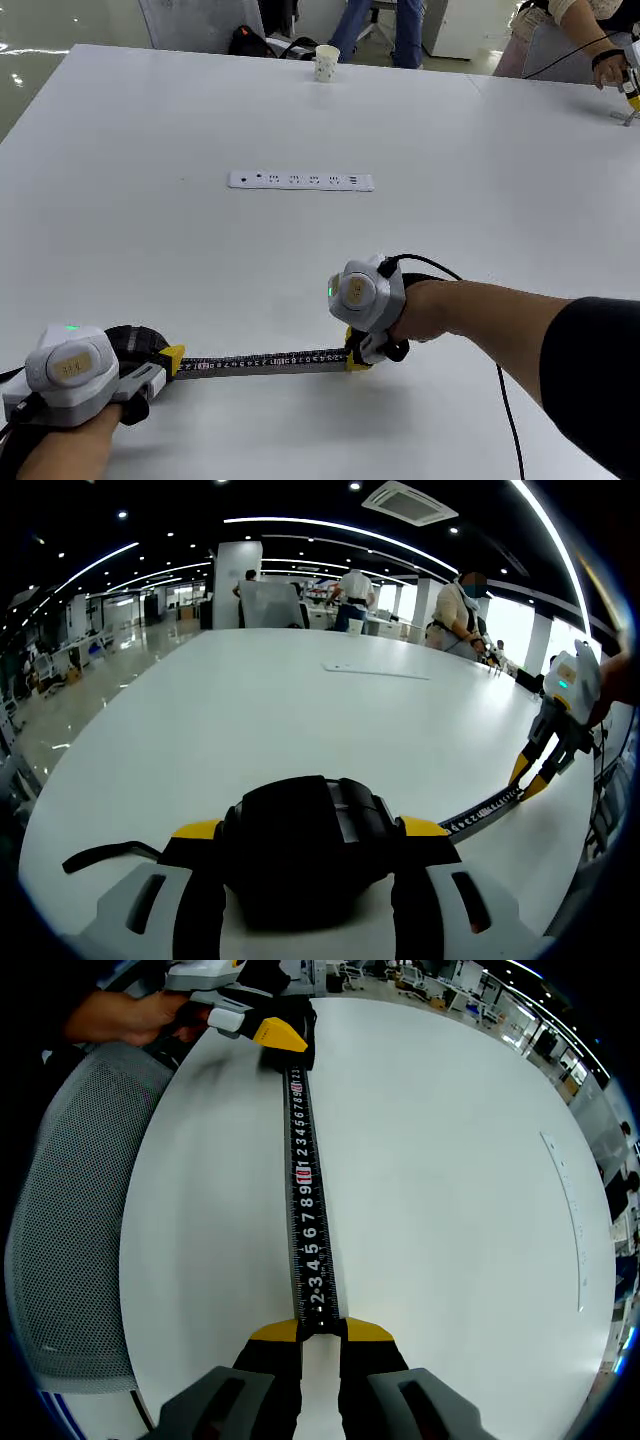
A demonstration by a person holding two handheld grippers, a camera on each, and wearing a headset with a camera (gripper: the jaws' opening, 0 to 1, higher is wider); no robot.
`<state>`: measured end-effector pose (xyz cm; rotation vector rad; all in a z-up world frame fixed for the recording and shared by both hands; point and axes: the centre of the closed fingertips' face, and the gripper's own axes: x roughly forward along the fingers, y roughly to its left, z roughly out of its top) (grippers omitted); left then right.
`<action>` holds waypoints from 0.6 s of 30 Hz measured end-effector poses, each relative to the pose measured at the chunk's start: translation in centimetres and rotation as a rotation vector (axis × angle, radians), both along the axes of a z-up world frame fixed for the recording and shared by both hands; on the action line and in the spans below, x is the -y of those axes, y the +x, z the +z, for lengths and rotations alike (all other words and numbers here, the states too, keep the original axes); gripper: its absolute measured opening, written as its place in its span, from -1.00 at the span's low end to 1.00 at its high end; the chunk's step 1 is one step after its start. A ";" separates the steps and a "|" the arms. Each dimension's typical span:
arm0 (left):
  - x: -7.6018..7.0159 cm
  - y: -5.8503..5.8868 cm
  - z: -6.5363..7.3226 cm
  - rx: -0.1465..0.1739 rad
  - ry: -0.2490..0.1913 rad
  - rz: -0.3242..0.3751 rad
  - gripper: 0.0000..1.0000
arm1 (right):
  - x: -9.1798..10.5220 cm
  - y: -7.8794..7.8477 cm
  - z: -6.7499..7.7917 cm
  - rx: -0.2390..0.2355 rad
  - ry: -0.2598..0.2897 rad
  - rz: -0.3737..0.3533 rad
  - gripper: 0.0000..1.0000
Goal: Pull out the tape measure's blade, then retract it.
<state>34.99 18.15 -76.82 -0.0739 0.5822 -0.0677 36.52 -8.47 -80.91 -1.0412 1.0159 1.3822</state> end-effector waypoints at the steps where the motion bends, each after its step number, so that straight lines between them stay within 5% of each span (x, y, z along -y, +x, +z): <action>1: 0.0 0.0 0.0 -0.004 -0.002 -0.002 0.26 | 0.0 0.0 0.0 0.002 0.000 0.001 -0.81; 11: 0.0 0.0 -0.3 -0.024 -0.005 -0.008 0.26 | -0.1 -0.1 0.1 -0.001 0.041 -0.018 -0.81; 18: 0.0 0.0 -0.3 -0.022 -0.004 -0.009 0.26 | -0.3 0.0 -0.1 0.003 0.015 -0.012 -0.81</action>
